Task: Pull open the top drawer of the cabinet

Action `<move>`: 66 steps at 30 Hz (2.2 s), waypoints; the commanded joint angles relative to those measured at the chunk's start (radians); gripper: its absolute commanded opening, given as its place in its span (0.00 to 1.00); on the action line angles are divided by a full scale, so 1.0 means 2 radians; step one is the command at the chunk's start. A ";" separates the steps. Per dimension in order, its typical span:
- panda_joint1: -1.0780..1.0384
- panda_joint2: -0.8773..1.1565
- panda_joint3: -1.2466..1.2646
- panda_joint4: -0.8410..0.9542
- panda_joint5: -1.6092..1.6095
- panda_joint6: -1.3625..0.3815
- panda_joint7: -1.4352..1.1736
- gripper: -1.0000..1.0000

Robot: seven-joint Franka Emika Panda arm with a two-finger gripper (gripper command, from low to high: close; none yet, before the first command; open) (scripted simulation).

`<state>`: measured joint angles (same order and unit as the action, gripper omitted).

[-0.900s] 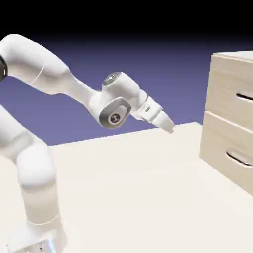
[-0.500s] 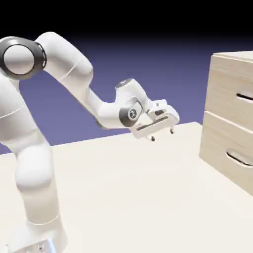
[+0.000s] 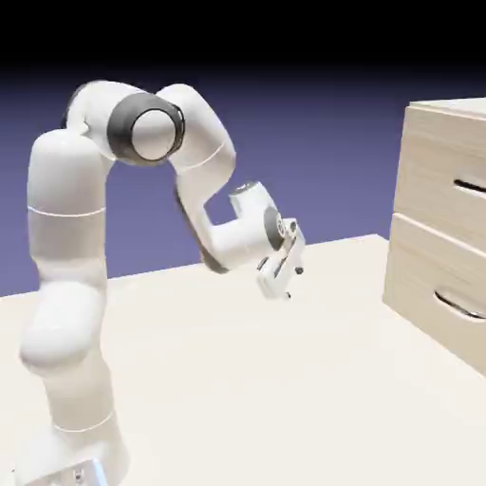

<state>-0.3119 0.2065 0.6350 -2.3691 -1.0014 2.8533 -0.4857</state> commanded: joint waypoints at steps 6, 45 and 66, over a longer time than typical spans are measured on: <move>-0.034 0.083 0.068 0.047 -0.107 -0.020 -0.130 0.50; -0.258 0.619 0.507 0.352 -0.799 -0.147 -0.979 0.50; -0.216 0.717 0.603 0.571 -0.932 -0.109 -1.179 0.00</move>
<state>-0.7441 1.6401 1.8409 -1.2280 -2.8662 2.6354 -2.8445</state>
